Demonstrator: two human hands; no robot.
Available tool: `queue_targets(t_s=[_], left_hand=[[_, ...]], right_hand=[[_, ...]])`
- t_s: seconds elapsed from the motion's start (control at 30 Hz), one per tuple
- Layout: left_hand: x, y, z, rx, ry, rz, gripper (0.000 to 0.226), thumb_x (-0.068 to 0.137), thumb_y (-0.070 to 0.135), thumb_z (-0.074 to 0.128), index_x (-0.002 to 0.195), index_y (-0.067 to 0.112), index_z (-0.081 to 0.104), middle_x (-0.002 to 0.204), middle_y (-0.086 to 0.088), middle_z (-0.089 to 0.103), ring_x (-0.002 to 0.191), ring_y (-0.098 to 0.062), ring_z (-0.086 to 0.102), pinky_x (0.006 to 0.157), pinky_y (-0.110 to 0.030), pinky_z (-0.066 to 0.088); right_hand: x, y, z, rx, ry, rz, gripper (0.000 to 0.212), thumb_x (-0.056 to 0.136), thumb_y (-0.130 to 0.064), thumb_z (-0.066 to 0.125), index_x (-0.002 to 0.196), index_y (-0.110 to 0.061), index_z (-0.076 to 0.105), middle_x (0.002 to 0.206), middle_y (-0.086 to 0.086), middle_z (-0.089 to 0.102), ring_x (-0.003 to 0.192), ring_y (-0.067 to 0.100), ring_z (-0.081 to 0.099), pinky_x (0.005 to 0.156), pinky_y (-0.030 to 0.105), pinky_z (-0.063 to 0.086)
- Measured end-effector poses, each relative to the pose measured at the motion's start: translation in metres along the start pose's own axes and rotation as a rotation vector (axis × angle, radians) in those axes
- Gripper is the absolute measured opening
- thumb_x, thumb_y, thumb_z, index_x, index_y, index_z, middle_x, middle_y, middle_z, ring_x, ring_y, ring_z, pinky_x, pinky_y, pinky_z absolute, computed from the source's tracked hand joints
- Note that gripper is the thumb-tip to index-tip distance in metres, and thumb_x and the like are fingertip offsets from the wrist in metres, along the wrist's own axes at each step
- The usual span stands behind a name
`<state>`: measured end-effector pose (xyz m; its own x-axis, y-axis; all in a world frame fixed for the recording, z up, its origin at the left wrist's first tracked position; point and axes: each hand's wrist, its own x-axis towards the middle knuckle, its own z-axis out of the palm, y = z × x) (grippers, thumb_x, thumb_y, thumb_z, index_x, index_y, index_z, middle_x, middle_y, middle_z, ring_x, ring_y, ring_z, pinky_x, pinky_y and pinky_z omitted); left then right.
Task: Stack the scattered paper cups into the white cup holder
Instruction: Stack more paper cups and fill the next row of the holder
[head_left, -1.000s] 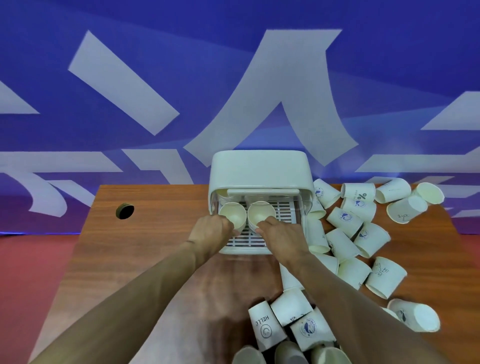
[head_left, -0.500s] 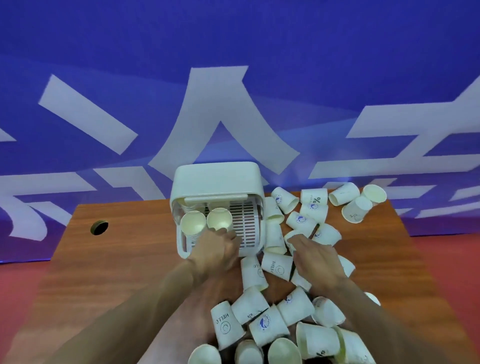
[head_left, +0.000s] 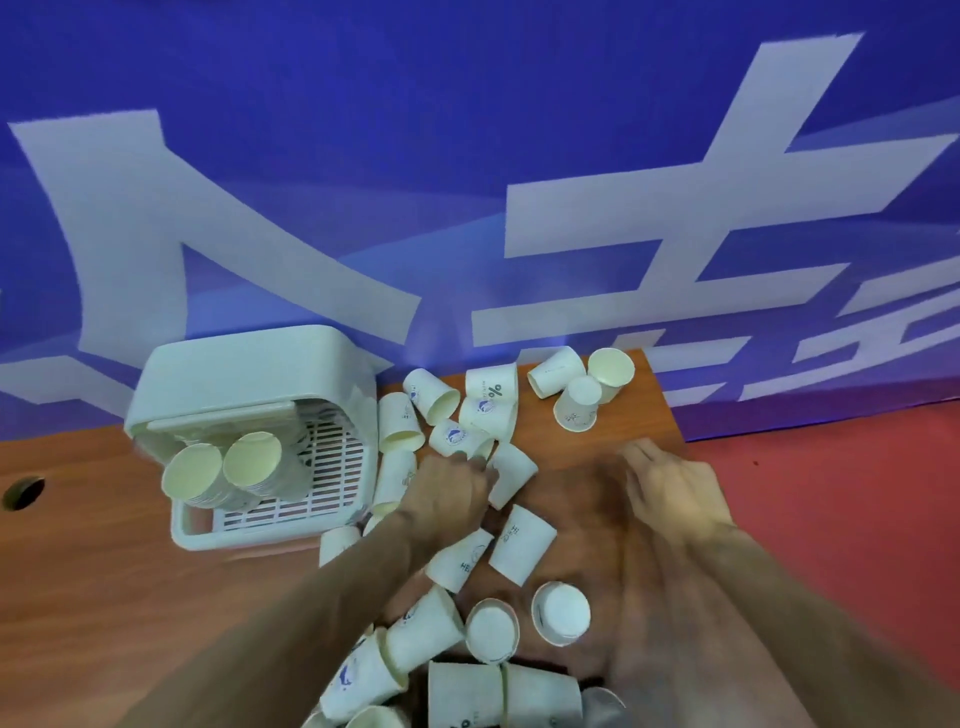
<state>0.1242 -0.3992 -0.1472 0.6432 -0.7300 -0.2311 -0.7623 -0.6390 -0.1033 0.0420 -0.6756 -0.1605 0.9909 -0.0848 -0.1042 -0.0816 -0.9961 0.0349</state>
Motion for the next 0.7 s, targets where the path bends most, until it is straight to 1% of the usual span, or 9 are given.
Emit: queue_targets(t_s=[0.07, 0.13, 0.2, 0.27, 0.37, 0.47, 0.53, 0.6, 0.7], left_hand=[[0.027, 0.01, -0.004, 0.004, -0.004, 0.009, 0.017, 0.089, 0.025, 0.051, 0.102, 0.017, 0.059, 0.093, -0.002, 0.06, 0.079, -0.024, 0.057, 0.054, -0.031, 0.031], [0.056, 0.018, -0.01, -0.005, 0.017, 0.021, 0.017, 0.09, 0.027, 0.054, 0.104, 0.017, 0.058, 0.096, -0.002, 0.06, 0.081, -0.024, 0.057, 0.056, -0.032, 0.031], [0.086, 0.024, -0.013, -0.019, 0.046, 0.027, 0.019, 0.089, 0.025, 0.056, 0.106, 0.018, 0.055, 0.099, -0.003, 0.06, 0.083, -0.024, 0.057, 0.057, -0.033, 0.032], [0.115, 0.029, -0.013, -0.038, 0.081, 0.007, 0.027, 0.089, 0.024, 0.059, 0.114, 0.019, 0.052, 0.104, -0.003, 0.059, 0.089, -0.024, 0.058, 0.057, -0.033, 0.033], [0.152, 0.038, -0.009, -0.119, 0.14, -0.077, 0.039, 0.092, 0.028, 0.057, 0.127, 0.02, 0.043, 0.121, -0.004, 0.054, 0.1, -0.025, 0.058, 0.063, -0.035, 0.046], [0.174, 0.046, -0.006, -0.283, 0.181, -0.168, 0.042, 0.091, 0.038, 0.057, 0.125, 0.019, 0.04, 0.124, -0.004, 0.051, 0.1, -0.024, 0.057, 0.072, -0.038, 0.054], [0.185, 0.052, 0.0, -0.307, 0.213, -0.179, 0.044, 0.09, 0.043, 0.057, 0.121, 0.018, 0.039, 0.118, -0.004, 0.054, 0.095, -0.022, 0.057, 0.068, -0.038, 0.053], [0.192, 0.056, 0.007, -0.272, 0.247, -0.166, 0.044, 0.09, 0.044, 0.055, 0.121, 0.018, 0.039, 0.113, -0.004, 0.055, 0.091, -0.022, 0.056, 0.061, -0.036, 0.046], [0.195, 0.059, 0.012, -0.324, 0.294, -0.204, 0.043, 0.089, 0.043, 0.057, 0.122, 0.019, 0.041, 0.111, -0.002, 0.054, 0.091, -0.019, 0.054, 0.058, -0.033, 0.041]], right_hand=[[0.015, 0.022, 0.005, -0.039, -0.037, -0.006, 0.018, 0.093, -0.028, 0.045, 0.107, -0.025, 0.055, 0.104, -0.008, 0.057, 0.081, 0.014, 0.064, 0.055, 0.029, 0.039], [0.031, 0.041, 0.01, -0.047, -0.05, -0.005, 0.018, 0.093, -0.028, 0.044, 0.109, -0.024, 0.052, 0.109, -0.009, 0.055, 0.08, 0.015, 0.063, 0.056, 0.03, 0.043], [0.05, 0.056, 0.015, -0.01, -0.047, -0.003, 0.027, 0.092, -0.026, 0.049, 0.119, -0.023, 0.049, 0.124, -0.008, 0.052, 0.082, 0.017, 0.065, 0.056, 0.03, 0.041], [0.071, 0.067, 0.021, 0.046, -0.054, -0.009, 0.041, 0.09, -0.024, 0.051, 0.13, -0.022, 0.044, 0.138, -0.008, 0.044, 0.088, 0.02, 0.065, 0.058, 0.032, 0.043], [0.098, 0.072, 0.035, 0.1, -0.047, -0.013, 0.056, 0.089, -0.02, 0.051, 0.142, -0.021, 0.033, 0.151, -0.007, 0.032, 0.097, 0.022, 0.064, 0.065, 0.037, 0.048], [0.118, 0.067, 0.048, 0.092, -0.035, -0.056, 0.064, 0.089, -0.011, 0.051, 0.148, -0.021, 0.028, 0.157, -0.005, 0.028, 0.104, 0.024, 0.063, 0.066, 0.036, 0.047], [0.126, 0.067, 0.057, 0.056, -0.023, -0.088, 0.062, 0.09, -0.011, 0.051, 0.147, -0.022, 0.03, 0.155, -0.004, 0.032, 0.102, 0.024, 0.064, 0.065, 0.034, 0.045], [0.132, 0.066, 0.06, 0.054, -0.032, -0.1, 0.052, 0.093, -0.017, 0.05, 0.142, -0.025, 0.037, 0.147, -0.005, 0.044, 0.101, 0.022, 0.064, 0.066, 0.034, 0.043], [0.139, 0.062, 0.056, 0.038, -0.025, -0.089, 0.021, 0.097, -0.029, 0.047, 0.116, -0.031, 0.057, 0.113, -0.008, 0.064, 0.094, 0.019, 0.064, 0.069, 0.034, 0.05]])
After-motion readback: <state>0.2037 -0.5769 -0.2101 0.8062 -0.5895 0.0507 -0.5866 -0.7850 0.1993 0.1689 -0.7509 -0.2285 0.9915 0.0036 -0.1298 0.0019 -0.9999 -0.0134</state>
